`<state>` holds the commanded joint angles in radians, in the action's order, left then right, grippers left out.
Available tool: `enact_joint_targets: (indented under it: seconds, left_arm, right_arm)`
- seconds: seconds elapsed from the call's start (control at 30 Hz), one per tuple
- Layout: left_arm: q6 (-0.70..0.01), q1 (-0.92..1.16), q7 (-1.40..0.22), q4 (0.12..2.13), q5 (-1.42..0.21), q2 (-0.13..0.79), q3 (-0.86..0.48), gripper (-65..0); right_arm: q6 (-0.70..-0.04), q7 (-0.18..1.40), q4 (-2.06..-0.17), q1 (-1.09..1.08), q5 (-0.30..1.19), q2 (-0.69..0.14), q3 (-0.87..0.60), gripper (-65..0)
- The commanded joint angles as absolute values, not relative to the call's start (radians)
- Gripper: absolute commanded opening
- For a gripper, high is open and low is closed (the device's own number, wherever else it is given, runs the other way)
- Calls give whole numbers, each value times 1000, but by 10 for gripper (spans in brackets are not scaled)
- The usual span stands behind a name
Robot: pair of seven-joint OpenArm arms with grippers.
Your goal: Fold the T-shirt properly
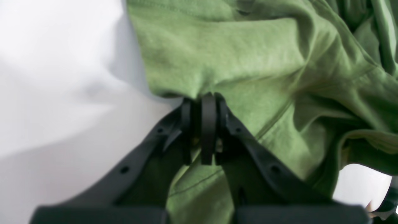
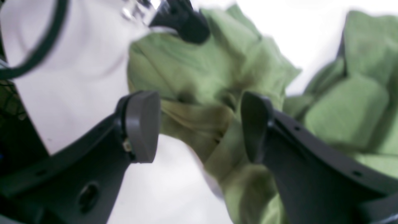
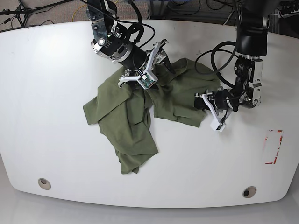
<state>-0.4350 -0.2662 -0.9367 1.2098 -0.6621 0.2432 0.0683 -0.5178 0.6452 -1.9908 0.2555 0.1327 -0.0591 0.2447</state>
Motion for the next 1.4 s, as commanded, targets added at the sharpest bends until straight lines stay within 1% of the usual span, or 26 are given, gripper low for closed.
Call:
enact_joint_targets:
  seconds: [0.23,0.53,0.77,1.03,1.4]
  left_arm:
    - [-435,-266,-937,1210,-662,243,68,-635]
    - [-435,-266,-937,1210,-661,243,68,-635]
    - [-435,-266,-937,1210,-661,245,68,-635]
    - [-435,-266,-937,1210,-661,246,68,-635]
    - [-433,-272,-937,1210,-657,246,68,-637]
  right_arm:
    - [-518,645,-1989,237,133,-94,243,-258]
    - [-518,645,-1986,196,133,-94,243,-258]
    - [-518,645,-1931,170,133,-93,245,-258]
    - [-518,645,-1911,185,133,-93,246,-258]
    - [-518,645,-1948,254,133,-94,246,-258]
